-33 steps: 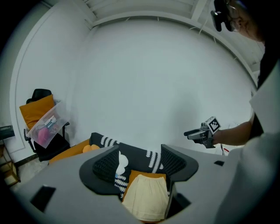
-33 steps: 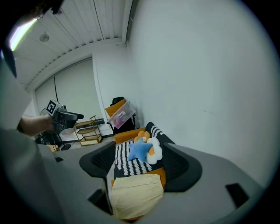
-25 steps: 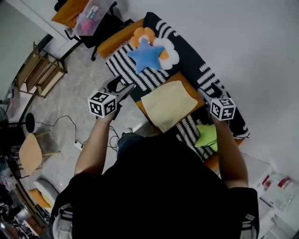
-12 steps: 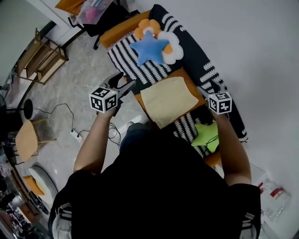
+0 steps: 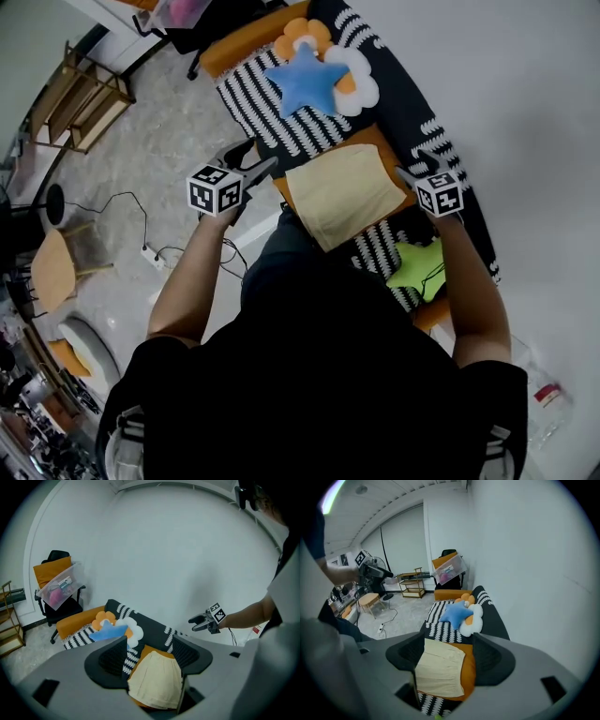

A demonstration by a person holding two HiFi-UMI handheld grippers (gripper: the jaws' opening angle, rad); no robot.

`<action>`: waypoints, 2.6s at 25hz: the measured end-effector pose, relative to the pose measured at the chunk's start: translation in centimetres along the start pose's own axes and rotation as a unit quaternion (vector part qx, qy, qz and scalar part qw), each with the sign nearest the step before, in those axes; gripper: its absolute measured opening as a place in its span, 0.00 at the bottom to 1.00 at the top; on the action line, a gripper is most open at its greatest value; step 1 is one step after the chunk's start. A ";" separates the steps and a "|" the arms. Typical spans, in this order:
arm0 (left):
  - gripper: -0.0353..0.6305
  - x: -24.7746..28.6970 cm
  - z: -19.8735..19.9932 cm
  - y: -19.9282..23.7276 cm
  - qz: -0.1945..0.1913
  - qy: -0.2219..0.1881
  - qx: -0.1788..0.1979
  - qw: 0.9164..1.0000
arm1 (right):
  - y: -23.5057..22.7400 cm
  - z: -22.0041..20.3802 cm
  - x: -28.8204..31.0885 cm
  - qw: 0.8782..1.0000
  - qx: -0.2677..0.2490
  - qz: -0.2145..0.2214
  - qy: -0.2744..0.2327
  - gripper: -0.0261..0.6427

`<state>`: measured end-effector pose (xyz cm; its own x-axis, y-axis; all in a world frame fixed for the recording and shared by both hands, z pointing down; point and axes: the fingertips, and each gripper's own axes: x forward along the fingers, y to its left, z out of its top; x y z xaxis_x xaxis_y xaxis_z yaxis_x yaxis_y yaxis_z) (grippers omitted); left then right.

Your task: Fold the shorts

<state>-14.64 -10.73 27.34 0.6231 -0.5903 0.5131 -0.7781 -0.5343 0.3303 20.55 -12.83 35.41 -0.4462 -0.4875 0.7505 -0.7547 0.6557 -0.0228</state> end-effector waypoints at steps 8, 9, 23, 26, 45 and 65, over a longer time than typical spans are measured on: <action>0.52 3.7 -2.1 4.8 0.007 0.049 -0.013 0.999 | -0.4 -0.1 5.9 0.998 -0.028 0.033 0.045 0.52; 0.52 4.1 -2.7 5.2 0.008 0.055 -0.014 0.998 | -0.4 -0.3 6.5 0.998 -0.028 0.035 0.050 0.52; 0.52 11.2 -11.2 10.4 0.005 0.147 -0.050 0.988 | -1.9 -3.2 15.5 0.991 -0.057 0.067 0.100 0.50; 0.52 12.8 -11.8 11.3 0.002 0.160 -0.053 0.986 | -2.3 -3.8 17.3 0.990 -0.050 0.075 0.113 0.49; 0.52 22.2 -21.2 15.4 -0.016 0.251 -0.049 0.967 | -5.4 -9.7 27.5 0.970 -0.110 0.110 0.188 0.48; 0.47 27.6 -36.9 17.4 -0.070 0.354 -0.006 0.933 | -6.3 -18.4 36.3 0.929 -0.164 0.166 0.286 0.39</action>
<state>-13.87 -13.97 76.52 0.5141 0.0345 0.8570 -0.6961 -0.5670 0.4404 17.92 -24.06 74.98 -0.2288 0.0975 0.9686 -0.3928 0.9011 -0.1835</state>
